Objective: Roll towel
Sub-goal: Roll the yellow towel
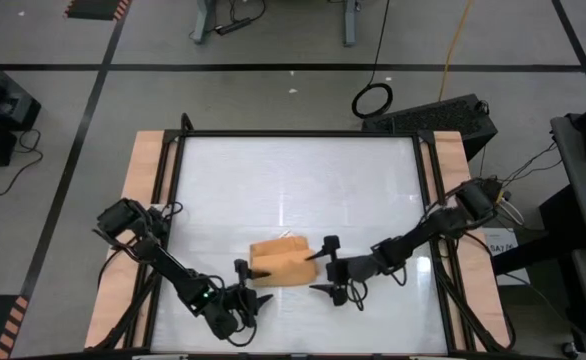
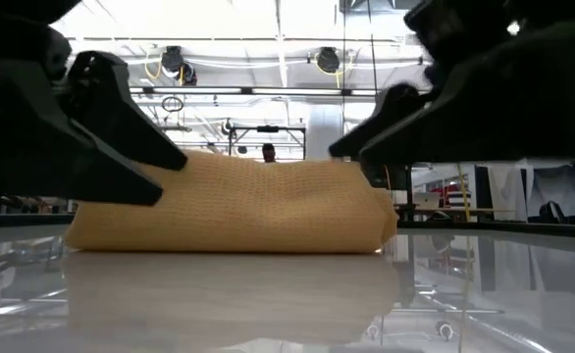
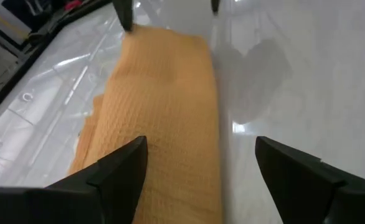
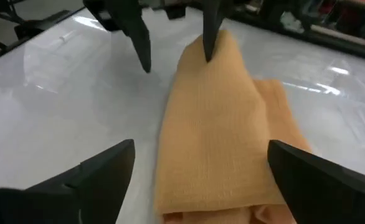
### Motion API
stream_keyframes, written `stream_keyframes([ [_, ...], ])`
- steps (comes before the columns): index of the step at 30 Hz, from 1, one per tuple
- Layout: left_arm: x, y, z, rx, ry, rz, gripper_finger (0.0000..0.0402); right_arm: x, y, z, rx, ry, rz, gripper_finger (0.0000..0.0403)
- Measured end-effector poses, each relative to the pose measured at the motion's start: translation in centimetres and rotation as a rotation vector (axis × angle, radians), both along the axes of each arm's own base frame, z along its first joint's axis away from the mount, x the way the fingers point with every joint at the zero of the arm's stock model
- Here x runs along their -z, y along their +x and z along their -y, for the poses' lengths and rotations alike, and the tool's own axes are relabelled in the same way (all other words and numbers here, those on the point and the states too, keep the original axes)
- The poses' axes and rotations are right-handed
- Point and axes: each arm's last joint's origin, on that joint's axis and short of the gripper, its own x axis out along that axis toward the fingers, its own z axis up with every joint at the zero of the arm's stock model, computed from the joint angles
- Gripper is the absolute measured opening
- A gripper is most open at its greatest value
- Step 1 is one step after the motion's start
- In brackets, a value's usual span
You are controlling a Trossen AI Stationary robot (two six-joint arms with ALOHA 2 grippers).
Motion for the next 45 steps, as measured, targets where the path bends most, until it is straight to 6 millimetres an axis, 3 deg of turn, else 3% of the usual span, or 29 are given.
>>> stream_keyframes([
  [6,-0.2,0.0,-0.1,-0.020,0.009,0.016,0.0302,2.1,0.7,0.1,0.015,-0.003,0.029,0.0358],
  [14,-1.5,0.1,0.0,-0.027,0.055,0.037,0.0302,3.3,1.4,1.5,0.048,0.042,-0.006,0.0358],
  [20,-0.5,-0.6,-1.4,-0.097,0.036,-0.083,0.0302,4.9,1.7,2.3,0.059,0.067,-0.058,0.0358],
  [26,0.1,-1.4,-2.0,-0.140,0.016,-0.160,0.0302,5.2,1.7,2.3,0.058,0.072,-0.065,0.0357],
  [37,1.3,-0.8,-2.4,-0.152,-0.071,-0.240,0.0300,4.9,2.2,2.2,0.041,0.082,-0.064,0.0351],
  [41,1.2,-0.9,-2.3,-0.166,-0.100,-0.233,0.0269,4.9,2.2,2.2,0.048,0.089,-0.060,0.0318],
  [45,1.0,-1.2,-2.1,-0.155,-0.098,-0.233,0.0209,4.9,2.2,2.1,0.067,0.080,-0.053,0.0252],
])
